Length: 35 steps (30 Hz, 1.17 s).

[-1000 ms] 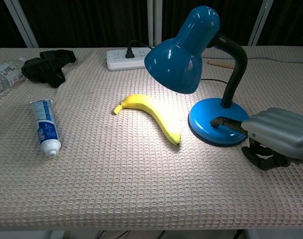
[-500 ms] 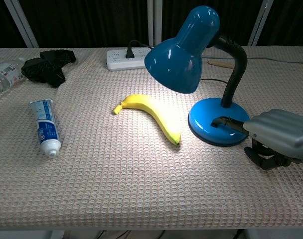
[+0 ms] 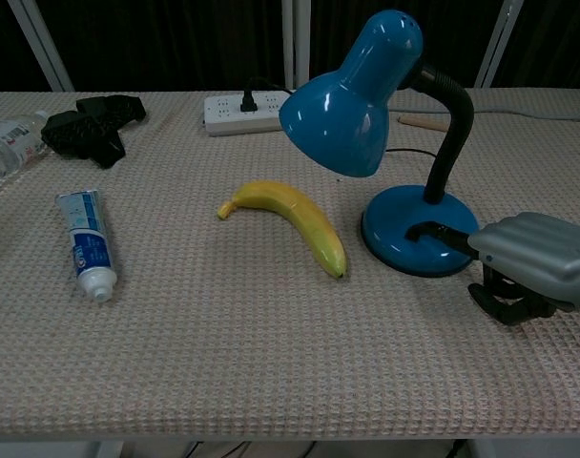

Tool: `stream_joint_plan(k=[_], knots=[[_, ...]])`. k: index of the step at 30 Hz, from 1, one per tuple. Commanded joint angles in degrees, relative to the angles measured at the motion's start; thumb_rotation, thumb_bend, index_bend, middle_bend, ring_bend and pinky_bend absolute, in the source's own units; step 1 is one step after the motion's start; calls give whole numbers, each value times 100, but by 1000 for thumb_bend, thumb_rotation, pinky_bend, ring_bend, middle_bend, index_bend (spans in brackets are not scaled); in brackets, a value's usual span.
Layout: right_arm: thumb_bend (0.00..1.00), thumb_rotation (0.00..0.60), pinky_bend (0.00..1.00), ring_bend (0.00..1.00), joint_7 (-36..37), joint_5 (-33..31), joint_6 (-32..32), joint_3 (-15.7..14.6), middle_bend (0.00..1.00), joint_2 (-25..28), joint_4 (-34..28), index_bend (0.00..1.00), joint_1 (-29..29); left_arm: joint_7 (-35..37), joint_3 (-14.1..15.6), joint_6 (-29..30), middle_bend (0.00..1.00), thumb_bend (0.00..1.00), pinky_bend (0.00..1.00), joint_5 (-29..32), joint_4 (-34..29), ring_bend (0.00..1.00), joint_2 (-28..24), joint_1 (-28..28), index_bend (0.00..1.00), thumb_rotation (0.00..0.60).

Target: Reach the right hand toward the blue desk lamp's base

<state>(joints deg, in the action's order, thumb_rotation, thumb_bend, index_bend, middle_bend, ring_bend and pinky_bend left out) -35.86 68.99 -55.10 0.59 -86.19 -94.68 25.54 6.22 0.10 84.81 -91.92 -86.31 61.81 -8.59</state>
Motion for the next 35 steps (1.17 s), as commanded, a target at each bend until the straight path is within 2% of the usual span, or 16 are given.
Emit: stream_joint_plan(k=[1,6,9,14,17,20,22,23,25,26,28,29,30,32,35], knots=[[581,600,892,982,205,-77,113,-14,1000,80,-61,0,53,-2,-3,6,0,122,0,0,-2,0,-3,2,89,600],[579,600,892,982,438,395,-271,-76,1000,206,-188,0,-30,-4,-4,21,0,122,0,-1,-11,0,-15,10,89,600],[574,600,892,982,693,868,-692,-200,1000,469,-357,0,-203,7,-8,40,0,122,0,0,-16,0,-23,20,89,600],[521,600,892,979,1511,1906,-1832,-554,1000,1109,-479,0,-754,23,-3,48,0,122,0,-8,-2,0,-16,27,89,600],[504,600,892,978,1997,2339,-2548,-740,1000,1499,-338,0,-1129,7,10,51,0,122,0,-48,-5,0,-6,21,89,600],[469,600,875,946,2595,2623,-3331,-788,985,1779,-35,0,-1510,-21,23,74,0,122,0,-97,-39,0,-11,21,88,600],[415,600,827,857,3150,2759,-3961,-708,880,1826,387,0,-1771,-41,32,98,0,122,0,-129,-71,0,-20,27,88,600],[371,600,762,760,3350,2751,-4168,-670,768,1836,579,0,-1876,-49,34,104,0,122,0,-139,-84,0,-24,28,89,600],[277,600,589,480,3553,2537,-4305,-650,500,1965,860,0,-2084,-75,44,114,0,122,0,-160,-107,0,-29,32,89,600],[211,600,428,240,3463,2366,-4248,-648,272,2064,880,0,-2158,-90,48,116,0,122,0,-169,-112,0,-28,33,89,600],[126,600,224,42,3033,1969,-4095,-592,59,2264,794,0,-2281,-124,62,109,0,122,0,-190,-121,0,-19,32,89,600],[88,600,108,0,2911,1842,-4048,-557,8,2305,743,0,-2313,-136,67,103,0,122,0,-201,-124,0,-16,29,89,600],[59,600,40,0,2840,1736,-3976,-538,0,2338,688,0,-2335,-147,72,98,0,122,0,-213,-128,0,-15,24,89,600],[39,600,0,0,2776,1590,-3818,-509,0,2388,595,0,-2356,-168,79,86,0,122,0,-238,-142,0,-14,11,88,600],[26,600,0,0,2708,1646,-3748,-469,0,2333,620,0,-2349,-165,73,103,0,123,0,-271,-147,0,-6,-2,86,600]])
